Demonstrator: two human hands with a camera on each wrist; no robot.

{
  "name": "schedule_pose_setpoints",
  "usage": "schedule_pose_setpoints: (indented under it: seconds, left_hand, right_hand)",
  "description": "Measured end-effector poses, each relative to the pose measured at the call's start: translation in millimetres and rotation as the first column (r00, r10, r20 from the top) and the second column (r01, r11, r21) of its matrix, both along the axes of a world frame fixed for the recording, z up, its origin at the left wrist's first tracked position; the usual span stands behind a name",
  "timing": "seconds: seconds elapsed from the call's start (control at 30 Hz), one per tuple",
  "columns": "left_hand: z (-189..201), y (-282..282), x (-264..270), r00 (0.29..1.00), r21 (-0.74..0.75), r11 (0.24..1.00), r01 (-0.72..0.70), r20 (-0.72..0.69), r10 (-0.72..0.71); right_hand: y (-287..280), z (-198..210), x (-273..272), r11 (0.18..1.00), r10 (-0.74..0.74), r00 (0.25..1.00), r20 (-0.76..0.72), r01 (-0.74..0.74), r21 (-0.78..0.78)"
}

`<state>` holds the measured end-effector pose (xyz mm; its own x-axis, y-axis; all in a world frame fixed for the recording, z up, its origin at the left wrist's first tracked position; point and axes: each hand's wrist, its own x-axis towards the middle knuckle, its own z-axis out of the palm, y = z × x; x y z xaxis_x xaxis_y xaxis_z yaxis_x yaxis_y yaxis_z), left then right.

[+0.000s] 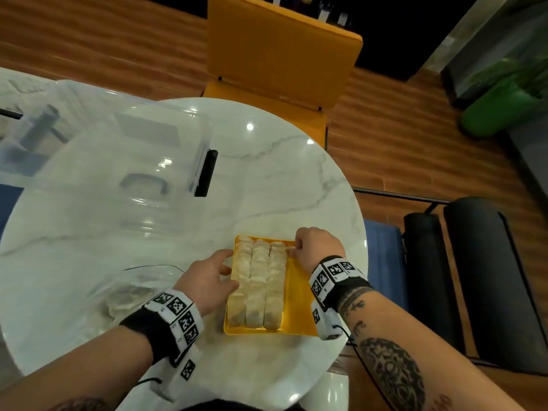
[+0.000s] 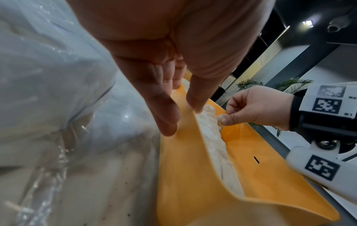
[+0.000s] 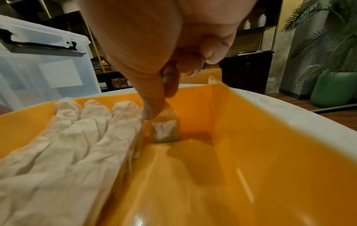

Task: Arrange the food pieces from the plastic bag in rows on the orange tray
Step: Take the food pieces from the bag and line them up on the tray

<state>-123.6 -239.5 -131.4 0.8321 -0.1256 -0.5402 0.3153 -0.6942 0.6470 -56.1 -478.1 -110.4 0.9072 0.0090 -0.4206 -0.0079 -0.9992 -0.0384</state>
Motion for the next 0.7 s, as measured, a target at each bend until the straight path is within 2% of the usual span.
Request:
schedule_pose_setpoints:
  seconds: [0.1, 0.3, 0.6, 0.7]
  left_hand:
    - [0, 0, -1, 1.000, -0.015, 1.000, 0.000, -0.004, 0.000]
    - [1, 0, -1, 1.000, 0.002, 1.000, 0.010, -0.006, -0.010]
    - [3, -2, -3, 1.000, 0.059, 0.998, 0.025, 0.016, -0.026]
    - [10, 2, -5, 0.998, 0.084, 0.996, 0.022, 0.053, -0.026]
  right_hand:
    - [3, -2, 3, 1.000, -0.004, 0.999, 0.033, 0.004, -0.009]
    - [7, -1, 10, 0.999, -0.002, 1.000, -0.013, 0.002, -0.049]
    - [4, 17, 3, 0.999, -0.044, 0.996, -0.074, 0.045, 0.007]
    - [5, 26, -8, 0.997, -0.056, 0.998, -0.030, 0.058, 0.055]
